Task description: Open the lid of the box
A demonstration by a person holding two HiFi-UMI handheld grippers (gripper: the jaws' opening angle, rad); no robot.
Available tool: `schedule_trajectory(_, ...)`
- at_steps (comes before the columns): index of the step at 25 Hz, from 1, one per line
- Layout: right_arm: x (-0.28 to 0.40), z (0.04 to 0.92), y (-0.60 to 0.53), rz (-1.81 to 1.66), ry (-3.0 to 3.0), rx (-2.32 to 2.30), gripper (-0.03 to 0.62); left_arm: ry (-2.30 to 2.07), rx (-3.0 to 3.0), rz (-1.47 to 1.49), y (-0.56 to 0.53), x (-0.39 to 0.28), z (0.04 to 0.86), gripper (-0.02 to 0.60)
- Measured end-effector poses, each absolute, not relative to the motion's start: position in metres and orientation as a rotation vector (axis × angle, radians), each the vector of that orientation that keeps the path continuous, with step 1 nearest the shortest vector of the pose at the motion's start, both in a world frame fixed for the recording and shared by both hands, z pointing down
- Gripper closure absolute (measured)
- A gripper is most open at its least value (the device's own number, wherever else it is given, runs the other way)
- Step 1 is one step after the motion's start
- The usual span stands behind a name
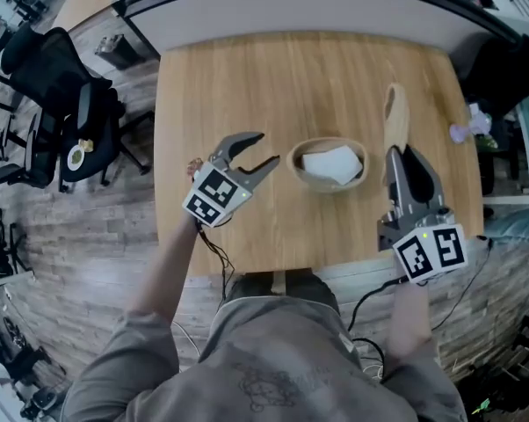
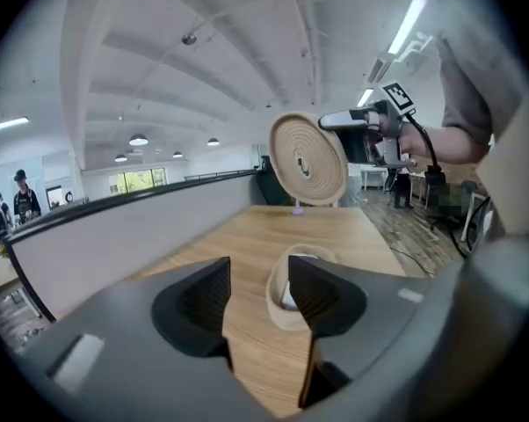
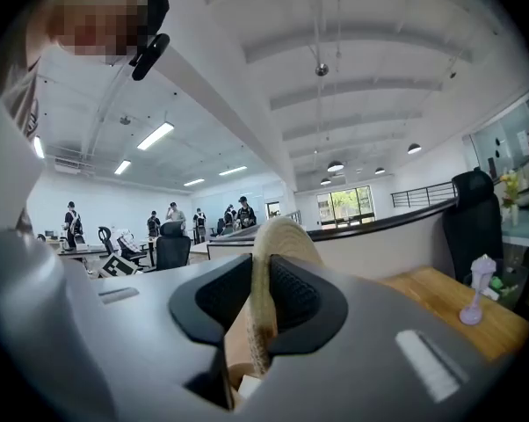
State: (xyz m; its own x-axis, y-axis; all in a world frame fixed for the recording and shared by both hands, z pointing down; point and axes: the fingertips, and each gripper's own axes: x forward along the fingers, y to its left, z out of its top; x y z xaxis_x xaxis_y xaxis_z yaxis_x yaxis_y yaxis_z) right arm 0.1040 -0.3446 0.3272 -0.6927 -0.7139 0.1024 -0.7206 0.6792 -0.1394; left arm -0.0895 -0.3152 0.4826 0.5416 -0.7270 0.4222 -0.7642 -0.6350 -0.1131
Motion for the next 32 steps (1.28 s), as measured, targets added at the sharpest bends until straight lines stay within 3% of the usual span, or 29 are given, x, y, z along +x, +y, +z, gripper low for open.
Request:
schedule_trajectory(4, 0.104, 0.273, -0.336, 0.145, -2.914, 1.236, 0.52, -1.451, 2.795, 0.535, -0.314, -0.097, 0.407, 0.408)
schedule_trajectory(15, 0.111, 0.152, -0.285, -0.193, -3.027, 1.304, 0.52, -1.743, 2.854, 0.194, -0.27, -0.119, 0.247, 0.41)
schedule_trajectory(17, 0.113, 0.141, -0.276, -0.228, -3.033, 1.31, 0.52, -1.809, 2.847, 0.187, -0.261, -0.124, 0.231, 0.439)
schedule_trajectory(26, 0.122, 0.138, -0.248, -0.249, -3.028, 1.292, 0.52, -1.897, 2.819, 0.227, -0.22, -0.122, 0.217, 0.459)
schedule_trajectory(28, 0.122, 0.144, -0.246, -0.234, -3.018, 1.278, 0.52, -1.919, 2.798, 0.271, -0.214, -0.119, 0.224, 0.504)
schedule_trajectory(32, 0.119, 0.165, -0.244, -0.166, -2.993, 1.259, 0.52, -1.851, 2.729, 0.3, -0.206, -0.109, 0.25, 0.517)
